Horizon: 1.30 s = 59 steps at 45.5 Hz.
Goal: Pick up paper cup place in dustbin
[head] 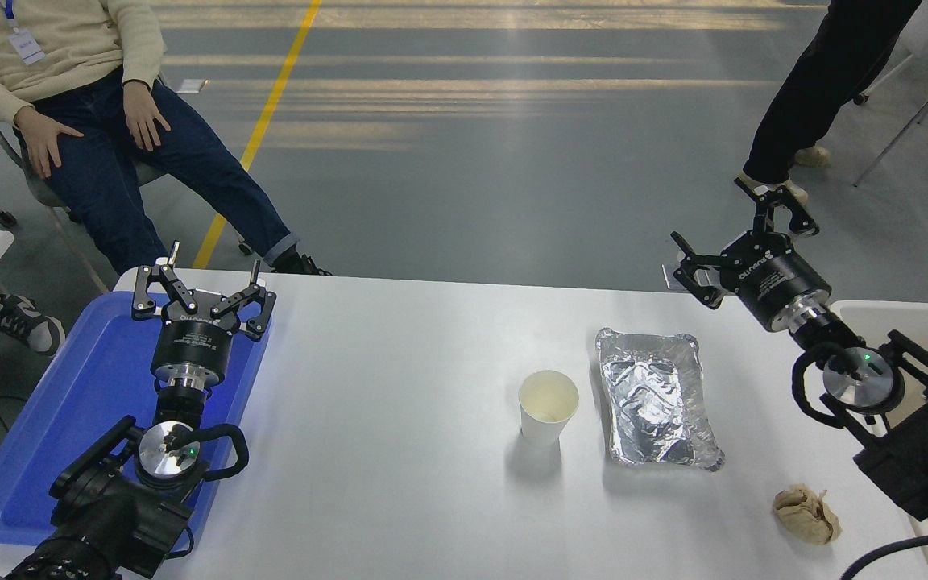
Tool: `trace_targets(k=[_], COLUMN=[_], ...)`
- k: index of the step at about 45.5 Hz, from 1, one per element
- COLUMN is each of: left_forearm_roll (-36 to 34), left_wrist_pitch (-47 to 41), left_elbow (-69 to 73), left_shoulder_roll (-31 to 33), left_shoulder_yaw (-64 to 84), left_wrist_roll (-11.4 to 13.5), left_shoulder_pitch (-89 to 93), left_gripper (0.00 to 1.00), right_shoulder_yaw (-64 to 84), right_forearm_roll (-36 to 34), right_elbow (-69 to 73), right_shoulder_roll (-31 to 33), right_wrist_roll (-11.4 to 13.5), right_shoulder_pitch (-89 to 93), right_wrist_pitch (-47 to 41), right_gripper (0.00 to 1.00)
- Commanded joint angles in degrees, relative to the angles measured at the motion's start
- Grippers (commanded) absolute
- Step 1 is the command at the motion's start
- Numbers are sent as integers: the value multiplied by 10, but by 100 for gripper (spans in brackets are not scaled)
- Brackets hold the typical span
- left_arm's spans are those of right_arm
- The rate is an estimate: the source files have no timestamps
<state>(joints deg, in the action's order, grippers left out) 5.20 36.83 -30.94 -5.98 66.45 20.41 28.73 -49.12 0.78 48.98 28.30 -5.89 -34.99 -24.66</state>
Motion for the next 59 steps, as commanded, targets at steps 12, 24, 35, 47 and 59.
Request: trace_targets(k=[12, 24, 35, 47, 59], left_forearm_roll=[0, 0, 0, 0, 0], left_wrist_pitch=[1, 0, 1, 0, 0], left_elbow=[0, 0, 0, 0, 0], left_shoulder_roll=[0, 0, -1, -1, -1], left_shoulder_yaw=[0, 0, 0, 0, 0], left_wrist_roll=[-1, -2, -3, -2, -2], left_shoulder_pitch=[1, 0, 0, 0, 0], left_gripper=[100, 100, 100, 100, 100], right_shoulder_yaw=[290, 415, 592, 785, 976], right_forearm_roll=[70, 125, 191, 208, 200], right_elbow=[95, 176, 218, 232, 263], right_shoulder_roll=[197, 244, 253, 198, 62], right_wrist_roll=[4, 5, 5, 18, 23], right_shoulder_pitch=[-128, -220, -355, -537, -679], right_wrist_pitch=[3, 6, 6, 1, 0], right_gripper=[100, 100, 100, 100, 100])
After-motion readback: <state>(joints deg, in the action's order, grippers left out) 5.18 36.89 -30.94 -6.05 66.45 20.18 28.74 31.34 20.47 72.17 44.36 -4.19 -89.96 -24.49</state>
